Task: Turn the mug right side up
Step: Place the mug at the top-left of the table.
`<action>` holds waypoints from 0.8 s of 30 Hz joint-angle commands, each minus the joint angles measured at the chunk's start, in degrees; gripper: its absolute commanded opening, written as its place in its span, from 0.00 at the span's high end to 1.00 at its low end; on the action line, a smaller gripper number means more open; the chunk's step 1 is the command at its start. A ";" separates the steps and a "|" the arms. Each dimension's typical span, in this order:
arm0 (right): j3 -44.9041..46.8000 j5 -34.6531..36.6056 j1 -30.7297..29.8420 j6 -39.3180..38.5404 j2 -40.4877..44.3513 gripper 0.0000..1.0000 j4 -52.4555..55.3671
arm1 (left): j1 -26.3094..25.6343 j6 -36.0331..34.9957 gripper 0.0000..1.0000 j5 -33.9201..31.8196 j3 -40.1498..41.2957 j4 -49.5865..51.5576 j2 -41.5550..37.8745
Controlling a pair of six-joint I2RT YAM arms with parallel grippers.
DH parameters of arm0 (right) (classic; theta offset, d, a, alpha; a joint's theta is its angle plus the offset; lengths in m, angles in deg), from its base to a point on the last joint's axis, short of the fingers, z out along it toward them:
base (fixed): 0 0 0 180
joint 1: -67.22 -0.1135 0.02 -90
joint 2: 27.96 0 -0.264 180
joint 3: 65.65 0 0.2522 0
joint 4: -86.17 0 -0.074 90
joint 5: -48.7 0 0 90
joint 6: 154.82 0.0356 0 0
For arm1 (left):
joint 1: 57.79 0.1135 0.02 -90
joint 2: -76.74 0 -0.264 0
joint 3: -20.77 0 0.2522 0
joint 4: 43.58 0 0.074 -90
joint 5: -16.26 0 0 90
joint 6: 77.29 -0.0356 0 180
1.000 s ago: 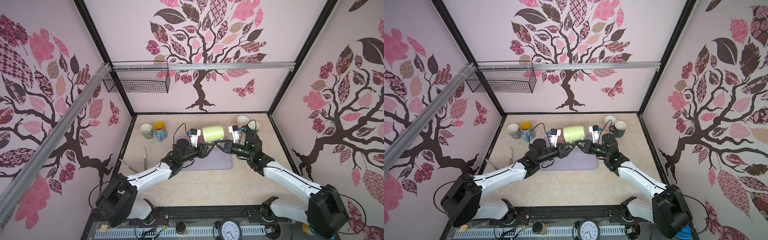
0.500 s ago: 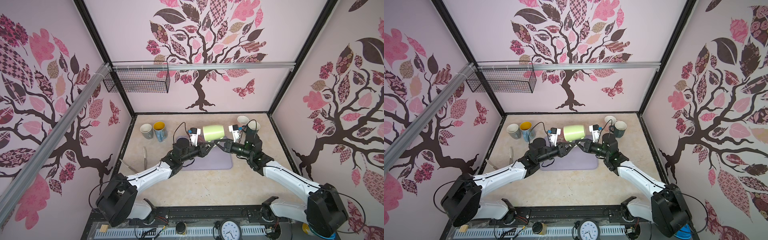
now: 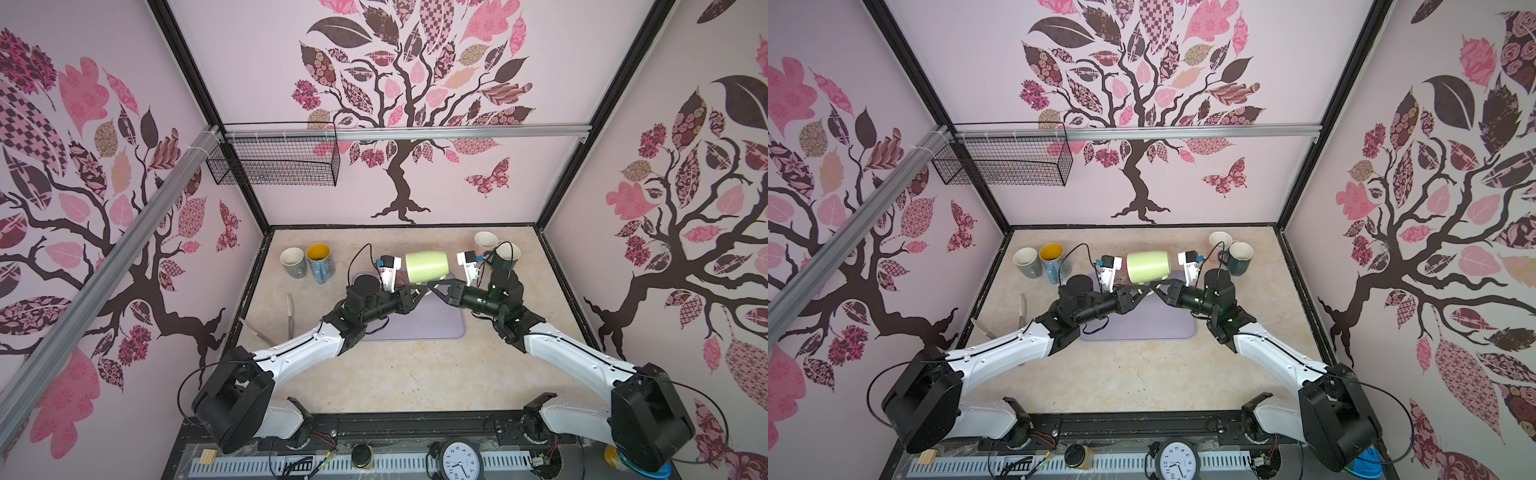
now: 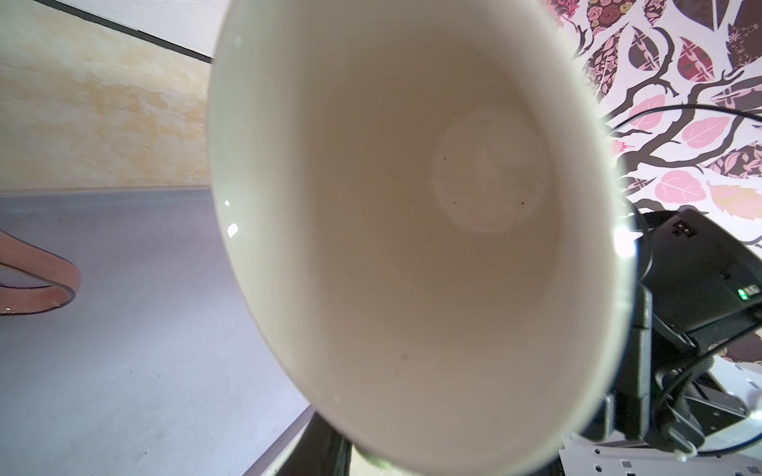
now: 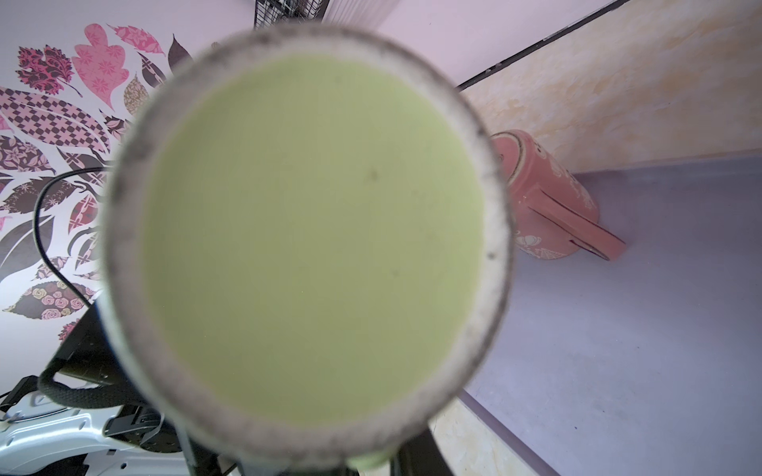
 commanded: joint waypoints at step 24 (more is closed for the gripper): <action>-1.57 -2.19 -2.00 -0.86 -2.42 1.00 -4.36 | -0.40 -0.46 1.00 3.39 -2.29 -7.18 -0.96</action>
